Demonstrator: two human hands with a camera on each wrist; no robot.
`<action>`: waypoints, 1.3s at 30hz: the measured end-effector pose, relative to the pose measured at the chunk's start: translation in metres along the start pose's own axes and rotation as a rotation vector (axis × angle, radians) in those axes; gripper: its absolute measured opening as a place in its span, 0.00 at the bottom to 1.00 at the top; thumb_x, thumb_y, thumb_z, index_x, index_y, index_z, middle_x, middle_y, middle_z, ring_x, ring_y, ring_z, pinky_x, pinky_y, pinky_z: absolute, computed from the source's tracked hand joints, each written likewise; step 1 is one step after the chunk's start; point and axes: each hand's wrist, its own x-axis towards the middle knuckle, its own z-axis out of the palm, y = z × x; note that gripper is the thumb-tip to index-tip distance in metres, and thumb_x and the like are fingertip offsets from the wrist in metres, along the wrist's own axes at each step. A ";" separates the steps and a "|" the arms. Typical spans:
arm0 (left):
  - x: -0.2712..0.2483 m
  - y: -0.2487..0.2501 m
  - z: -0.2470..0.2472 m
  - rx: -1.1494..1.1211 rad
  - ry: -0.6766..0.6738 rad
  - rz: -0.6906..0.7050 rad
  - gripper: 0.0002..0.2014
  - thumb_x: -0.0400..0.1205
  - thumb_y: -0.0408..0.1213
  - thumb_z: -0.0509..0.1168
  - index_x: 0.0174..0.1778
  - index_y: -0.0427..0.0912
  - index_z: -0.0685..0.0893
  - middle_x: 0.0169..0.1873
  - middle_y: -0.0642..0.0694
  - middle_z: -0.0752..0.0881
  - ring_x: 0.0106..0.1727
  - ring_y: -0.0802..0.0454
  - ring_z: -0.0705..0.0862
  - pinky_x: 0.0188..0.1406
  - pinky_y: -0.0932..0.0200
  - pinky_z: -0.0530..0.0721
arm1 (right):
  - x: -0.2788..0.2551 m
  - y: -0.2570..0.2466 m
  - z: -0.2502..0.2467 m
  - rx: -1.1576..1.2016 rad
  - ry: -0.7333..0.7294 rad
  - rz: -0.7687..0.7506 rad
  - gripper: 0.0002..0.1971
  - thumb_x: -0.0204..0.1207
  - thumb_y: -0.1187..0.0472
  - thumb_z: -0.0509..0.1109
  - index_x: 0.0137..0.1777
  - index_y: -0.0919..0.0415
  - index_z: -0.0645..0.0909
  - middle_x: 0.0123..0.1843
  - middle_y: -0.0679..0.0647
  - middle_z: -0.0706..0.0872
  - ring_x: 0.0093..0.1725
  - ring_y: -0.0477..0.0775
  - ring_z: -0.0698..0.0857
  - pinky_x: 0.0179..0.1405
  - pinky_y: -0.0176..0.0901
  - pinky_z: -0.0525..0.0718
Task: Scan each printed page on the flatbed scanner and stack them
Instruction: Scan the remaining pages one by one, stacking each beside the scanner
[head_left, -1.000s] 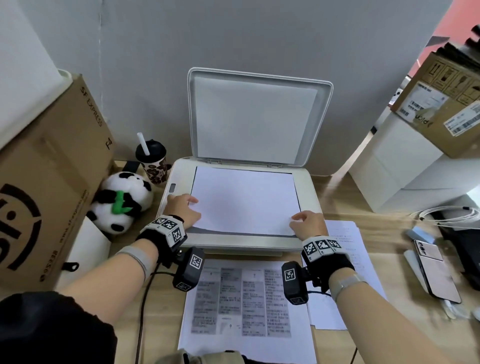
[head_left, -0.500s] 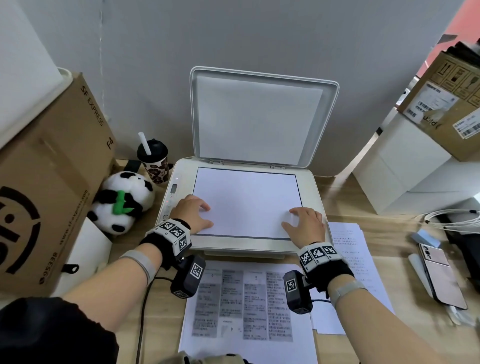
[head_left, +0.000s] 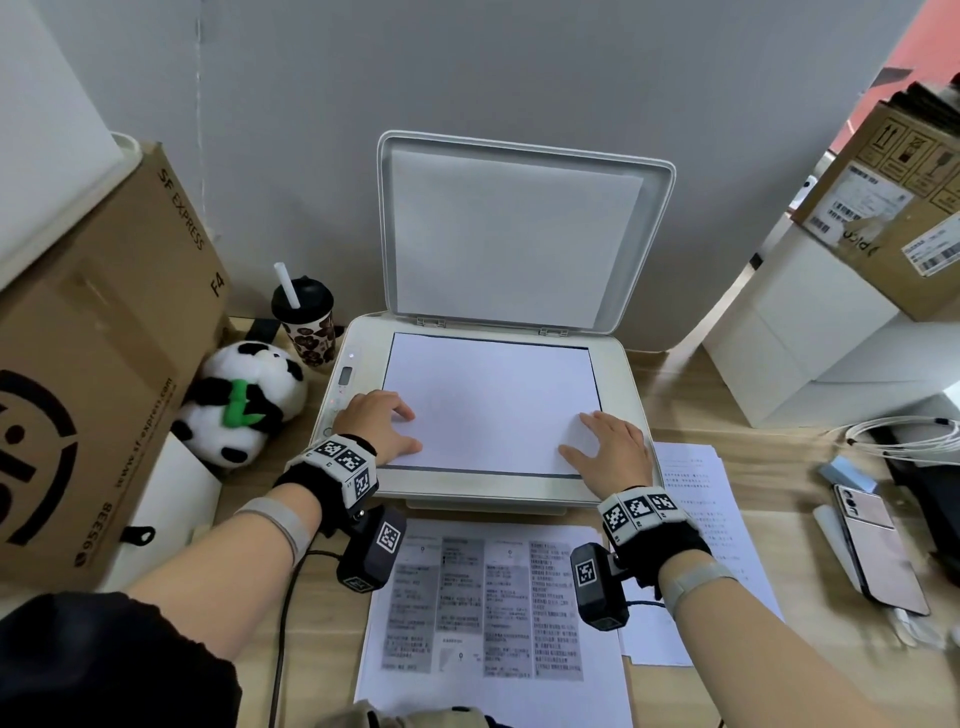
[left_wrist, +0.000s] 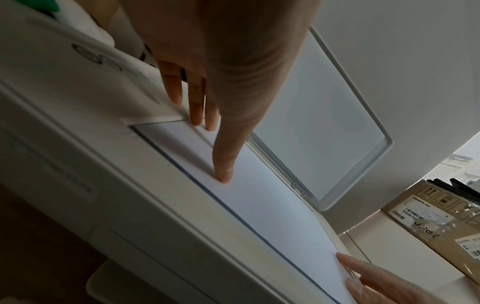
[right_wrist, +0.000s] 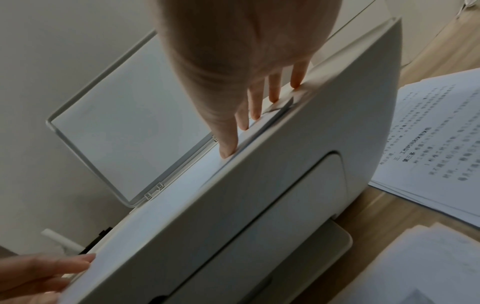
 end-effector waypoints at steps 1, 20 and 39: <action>0.000 0.000 0.000 -0.003 0.000 -0.001 0.19 0.72 0.45 0.76 0.57 0.49 0.82 0.72 0.49 0.74 0.74 0.48 0.69 0.73 0.51 0.70 | 0.000 0.000 0.000 -0.005 -0.001 -0.001 0.30 0.77 0.42 0.66 0.78 0.47 0.66 0.81 0.43 0.64 0.81 0.51 0.57 0.80 0.49 0.56; -0.001 0.005 0.002 -0.014 0.007 -0.041 0.19 0.72 0.43 0.76 0.56 0.49 0.81 0.72 0.49 0.74 0.74 0.48 0.69 0.72 0.50 0.69 | 0.001 -0.004 -0.003 -0.007 -0.042 0.047 0.31 0.78 0.41 0.64 0.80 0.46 0.63 0.83 0.42 0.60 0.83 0.51 0.53 0.82 0.55 0.51; 0.070 0.032 -0.038 -0.468 0.165 -0.091 0.19 0.77 0.32 0.68 0.64 0.38 0.79 0.56 0.39 0.83 0.53 0.40 0.82 0.47 0.55 0.79 | 0.022 0.010 -0.014 0.867 0.380 0.362 0.13 0.80 0.67 0.62 0.63 0.59 0.79 0.60 0.55 0.84 0.51 0.53 0.81 0.51 0.40 0.74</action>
